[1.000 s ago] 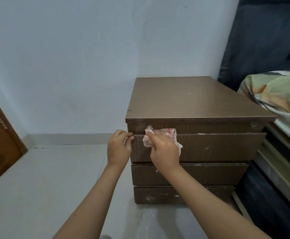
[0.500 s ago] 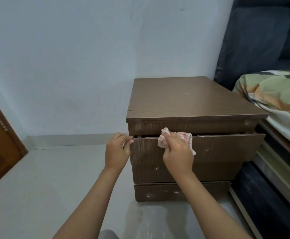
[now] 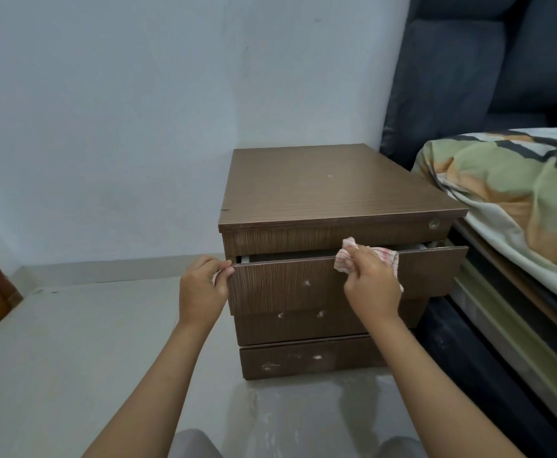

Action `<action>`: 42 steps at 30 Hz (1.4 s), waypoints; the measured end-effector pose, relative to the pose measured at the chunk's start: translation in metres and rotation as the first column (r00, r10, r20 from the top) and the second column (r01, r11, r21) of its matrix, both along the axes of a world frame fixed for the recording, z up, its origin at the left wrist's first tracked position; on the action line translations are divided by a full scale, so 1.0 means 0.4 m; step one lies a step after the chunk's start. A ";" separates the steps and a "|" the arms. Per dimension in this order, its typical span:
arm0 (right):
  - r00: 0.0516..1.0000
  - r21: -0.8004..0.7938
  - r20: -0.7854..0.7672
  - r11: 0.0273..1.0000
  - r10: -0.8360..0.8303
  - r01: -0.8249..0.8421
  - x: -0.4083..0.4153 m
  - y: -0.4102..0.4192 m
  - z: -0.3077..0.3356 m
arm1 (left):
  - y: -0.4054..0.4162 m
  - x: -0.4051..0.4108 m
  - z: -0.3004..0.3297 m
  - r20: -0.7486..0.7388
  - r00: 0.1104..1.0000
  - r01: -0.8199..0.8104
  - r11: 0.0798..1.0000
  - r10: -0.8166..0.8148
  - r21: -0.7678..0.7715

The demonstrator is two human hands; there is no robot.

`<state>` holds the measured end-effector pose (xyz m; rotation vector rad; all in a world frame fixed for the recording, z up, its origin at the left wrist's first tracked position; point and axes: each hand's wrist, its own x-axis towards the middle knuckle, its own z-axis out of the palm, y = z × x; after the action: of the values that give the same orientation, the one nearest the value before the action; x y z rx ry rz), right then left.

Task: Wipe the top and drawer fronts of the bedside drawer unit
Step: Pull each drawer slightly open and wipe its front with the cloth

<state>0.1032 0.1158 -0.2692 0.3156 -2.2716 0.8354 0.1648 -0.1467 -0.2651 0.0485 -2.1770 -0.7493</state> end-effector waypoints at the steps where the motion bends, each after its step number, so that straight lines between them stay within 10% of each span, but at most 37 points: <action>1: 1.000 -0.005 -0.002 1.000 -0.014 0.014 -0.005 0.014 -0.001 | 0.001 0.000 -0.001 0.002 1.000 -0.003 1.000 0.003 0.001; 35: 0.953 -0.060 0.089 0.954 -0.290 0.295 -0.133 0.386 0.013 | 0.004 -0.008 -0.016 -0.030 0.999 -0.023 1.000 0.022 -0.011; 42: 0.936 -0.653 0.100 0.688 -0.337 0.317 -0.113 0.317 -0.051 | 0.003 -0.007 -0.014 -0.039 0.999 -0.023 0.999 0.022 -0.031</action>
<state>0.0581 0.2425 -0.2897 -0.4014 -1.7646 1.3506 0.1621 -0.1455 -0.2708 0.0424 -2.1478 -0.6976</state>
